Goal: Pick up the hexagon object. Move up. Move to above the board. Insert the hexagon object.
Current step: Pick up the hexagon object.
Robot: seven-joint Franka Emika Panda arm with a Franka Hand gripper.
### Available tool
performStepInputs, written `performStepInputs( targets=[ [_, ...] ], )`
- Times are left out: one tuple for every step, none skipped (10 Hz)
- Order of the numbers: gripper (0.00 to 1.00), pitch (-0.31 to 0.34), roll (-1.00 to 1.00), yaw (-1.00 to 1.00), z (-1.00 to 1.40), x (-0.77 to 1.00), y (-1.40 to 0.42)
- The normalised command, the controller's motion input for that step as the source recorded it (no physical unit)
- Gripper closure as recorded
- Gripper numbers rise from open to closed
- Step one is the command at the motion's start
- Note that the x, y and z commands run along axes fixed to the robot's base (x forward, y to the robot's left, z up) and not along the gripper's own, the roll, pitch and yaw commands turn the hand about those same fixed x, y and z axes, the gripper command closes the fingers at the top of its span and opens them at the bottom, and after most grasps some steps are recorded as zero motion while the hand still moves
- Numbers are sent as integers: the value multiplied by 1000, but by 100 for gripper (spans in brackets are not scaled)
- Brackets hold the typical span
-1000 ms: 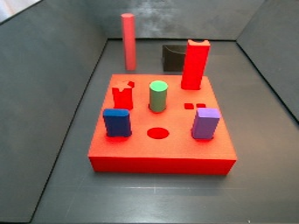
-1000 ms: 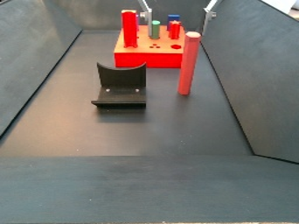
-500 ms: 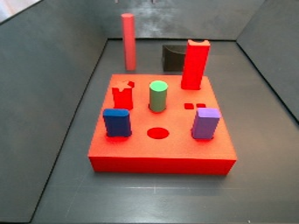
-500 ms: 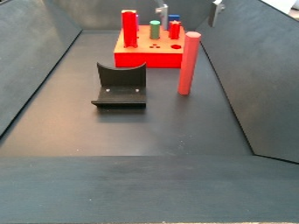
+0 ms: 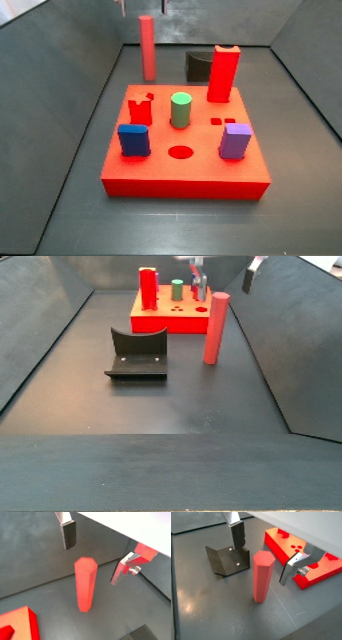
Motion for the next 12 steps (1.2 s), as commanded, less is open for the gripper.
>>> performStepInputs(
  targets=[
    [0,-70,-180,0,-437,106,0],
    [0,-110,-217,-114,-463,0,0],
    [0,-106,-184,-51,-403,0,0],
    [0,-56,-89,83,-283,0,-109],
    [0,-37,-61,169,-203,0,-89],
    [0,-56,-83,63,-223,0,-74],
    [0,-9,-29,0,-3,0,0],
    [0,-30,0,0,-6,0,0],
    [0,-21,0,0,-26,0,0],
    [0,0,0,0,0,0,0],
    [100,0,0,0,0,0,0],
    [100,0,0,0,0,0,0]
  ],
)
